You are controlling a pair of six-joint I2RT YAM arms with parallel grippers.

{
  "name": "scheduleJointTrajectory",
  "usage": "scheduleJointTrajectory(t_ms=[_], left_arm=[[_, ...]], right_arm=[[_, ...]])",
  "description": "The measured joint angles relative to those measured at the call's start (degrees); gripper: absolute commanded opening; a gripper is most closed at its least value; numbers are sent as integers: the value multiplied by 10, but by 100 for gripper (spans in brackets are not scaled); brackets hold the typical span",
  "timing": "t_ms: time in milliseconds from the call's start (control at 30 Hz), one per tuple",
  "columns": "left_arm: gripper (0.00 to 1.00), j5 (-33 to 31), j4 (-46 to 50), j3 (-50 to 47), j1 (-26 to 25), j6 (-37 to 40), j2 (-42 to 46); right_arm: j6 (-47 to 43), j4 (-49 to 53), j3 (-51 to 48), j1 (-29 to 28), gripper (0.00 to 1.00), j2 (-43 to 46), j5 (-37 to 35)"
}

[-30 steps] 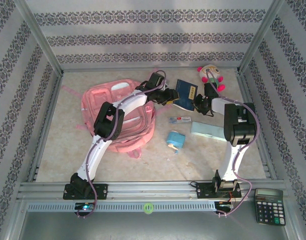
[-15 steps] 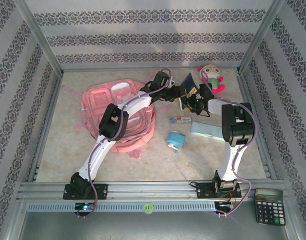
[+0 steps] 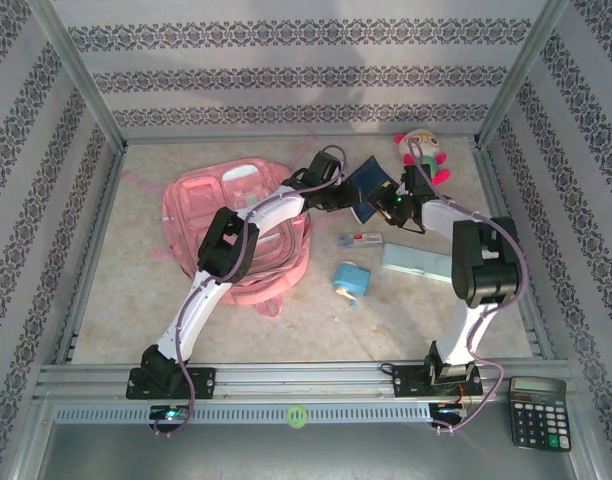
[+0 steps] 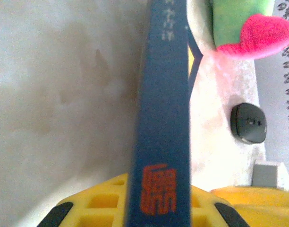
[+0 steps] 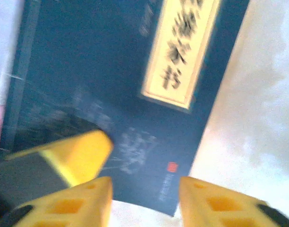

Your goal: Pack the student bag

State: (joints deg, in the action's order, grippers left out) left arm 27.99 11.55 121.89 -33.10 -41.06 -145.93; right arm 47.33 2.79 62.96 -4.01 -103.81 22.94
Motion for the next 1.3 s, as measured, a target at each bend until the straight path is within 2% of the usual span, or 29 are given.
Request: scheduleJointTrajectory(t_ms=[100,267,500,633,700,933,1033,1133,1200,1233,1267,1300], left_arm=[[0,-20,-16,-112,-2,38,95],[0,-46,-99,-325,-2,85,311],[0,-43,-254,-559,-1,85,559],[0,-34,-325,-646,-1,35,637],[0,-30,-360,-679,0,2,664],[0,-19,-457,-733,1,-100,715],[0,-10,-499,-747,1,-136,726],[0,-3,-537,-761,0,-169,727],[1,4,-551,-771,0,-185,727],[5,5,-556,-776,0,-191,727],[13,7,-560,-782,0,-195,727],[25,7,-561,-788,0,-196,728]], right_arm=[[-13,-9,-20,0,65,77,-14],[-27,-57,-70,-9,70,201,-28],[-43,-130,-169,-84,77,342,-42],[-30,-194,-225,-136,79,414,-46],[-12,-245,-251,-165,85,437,-47],[40,-393,-288,-241,85,424,-54],[64,-462,-286,-260,79,390,-53],[79,-516,-274,-275,64,352,-47],[86,-541,-263,-280,48,335,-42],[88,-554,-260,-281,41,331,-40],[87,-567,-257,-282,29,329,-38],[89,-575,-256,-281,10,329,-35]])
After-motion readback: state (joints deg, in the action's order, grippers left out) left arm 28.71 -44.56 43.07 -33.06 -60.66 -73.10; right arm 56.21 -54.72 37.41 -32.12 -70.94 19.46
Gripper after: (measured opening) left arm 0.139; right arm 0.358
